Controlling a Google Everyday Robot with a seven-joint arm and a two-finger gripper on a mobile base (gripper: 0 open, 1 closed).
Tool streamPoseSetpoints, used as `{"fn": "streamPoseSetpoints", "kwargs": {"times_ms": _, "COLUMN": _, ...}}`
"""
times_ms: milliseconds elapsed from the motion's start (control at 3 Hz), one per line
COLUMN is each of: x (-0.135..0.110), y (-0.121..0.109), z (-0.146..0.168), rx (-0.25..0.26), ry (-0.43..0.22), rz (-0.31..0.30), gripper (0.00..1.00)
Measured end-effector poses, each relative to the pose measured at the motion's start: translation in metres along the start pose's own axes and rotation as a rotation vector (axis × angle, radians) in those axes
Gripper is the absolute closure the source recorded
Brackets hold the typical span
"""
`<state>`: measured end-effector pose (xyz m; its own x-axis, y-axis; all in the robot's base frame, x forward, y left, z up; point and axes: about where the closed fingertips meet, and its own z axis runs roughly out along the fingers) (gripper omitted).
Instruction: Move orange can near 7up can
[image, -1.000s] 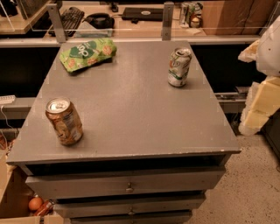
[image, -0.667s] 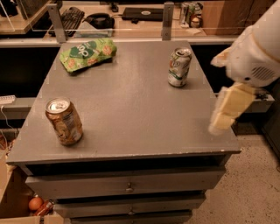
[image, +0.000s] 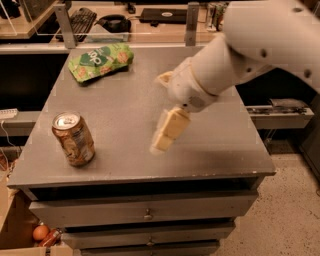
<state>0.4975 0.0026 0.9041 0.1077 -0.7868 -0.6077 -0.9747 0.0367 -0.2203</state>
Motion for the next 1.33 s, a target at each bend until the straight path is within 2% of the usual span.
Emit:
{"fn": "streamPoseSetpoints", "kwargs": {"times_ms": 333, "x": -0.05, "y": 0.002, "z": 0.055, "rx": -0.043, "ry": -0.186, "rz": -0.055, "gripper": 0.0}}
{"fn": "streamPoseSetpoints", "kwargs": {"times_ms": 667, "x": -0.095, "y": 0.013, "z": 0.092, "rx": -0.104, "ry": -0.335, "rz": -0.063, "gripper": 0.0}}
{"fn": "streamPoseSetpoints", "kwargs": {"times_ms": 1000, "x": -0.131, "y": 0.031, "z": 0.111, "rx": -0.177, "ry": -0.427, "rz": -0.072, "gripper": 0.0}}
{"fn": "streamPoseSetpoints", "kwargs": {"times_ms": 1333, "x": -0.149, "y": 0.048, "z": 0.125, "rx": -0.24, "ry": -0.461, "rz": -0.077, "gripper": 0.18}}
